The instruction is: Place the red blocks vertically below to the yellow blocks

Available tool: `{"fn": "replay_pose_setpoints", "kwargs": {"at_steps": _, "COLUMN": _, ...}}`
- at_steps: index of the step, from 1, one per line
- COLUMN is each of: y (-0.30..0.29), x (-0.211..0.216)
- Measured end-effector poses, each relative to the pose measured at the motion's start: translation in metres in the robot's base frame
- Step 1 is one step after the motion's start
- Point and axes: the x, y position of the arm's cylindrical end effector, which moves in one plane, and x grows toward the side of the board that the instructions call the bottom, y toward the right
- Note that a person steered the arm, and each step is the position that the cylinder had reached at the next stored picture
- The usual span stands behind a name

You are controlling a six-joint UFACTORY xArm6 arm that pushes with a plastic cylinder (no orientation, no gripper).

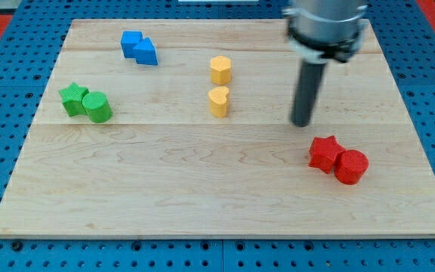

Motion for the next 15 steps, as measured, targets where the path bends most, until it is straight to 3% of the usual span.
{"fn": "replay_pose_setpoints", "kwargs": {"at_steps": 1, "y": 0.049, "x": 0.022}}
{"fn": "replay_pose_setpoints", "kwargs": {"at_steps": 2, "y": 0.051, "x": 0.055}}
{"fn": "replay_pose_setpoints", "kwargs": {"at_steps": 4, "y": -0.031, "x": 0.081}}
{"fn": "replay_pose_setpoints", "kwargs": {"at_steps": 5, "y": -0.035, "x": 0.111}}
{"fn": "replay_pose_setpoints", "kwargs": {"at_steps": 6, "y": -0.084, "x": 0.111}}
{"fn": "replay_pose_setpoints", "kwargs": {"at_steps": 7, "y": -0.135, "x": 0.067}}
{"fn": "replay_pose_setpoints", "kwargs": {"at_steps": 8, "y": -0.143, "x": 0.065}}
{"fn": "replay_pose_setpoints", "kwargs": {"at_steps": 9, "y": -0.139, "x": 0.117}}
{"fn": "replay_pose_setpoints", "kwargs": {"at_steps": 10, "y": -0.217, "x": 0.106}}
{"fn": "replay_pose_setpoints", "kwargs": {"at_steps": 11, "y": -0.244, "x": 0.069}}
{"fn": "replay_pose_setpoints", "kwargs": {"at_steps": 12, "y": -0.232, "x": 0.020}}
{"fn": "replay_pose_setpoints", "kwargs": {"at_steps": 14, "y": -0.179, "x": 0.028}}
{"fn": "replay_pose_setpoints", "kwargs": {"at_steps": 15, "y": -0.180, "x": 0.030}}
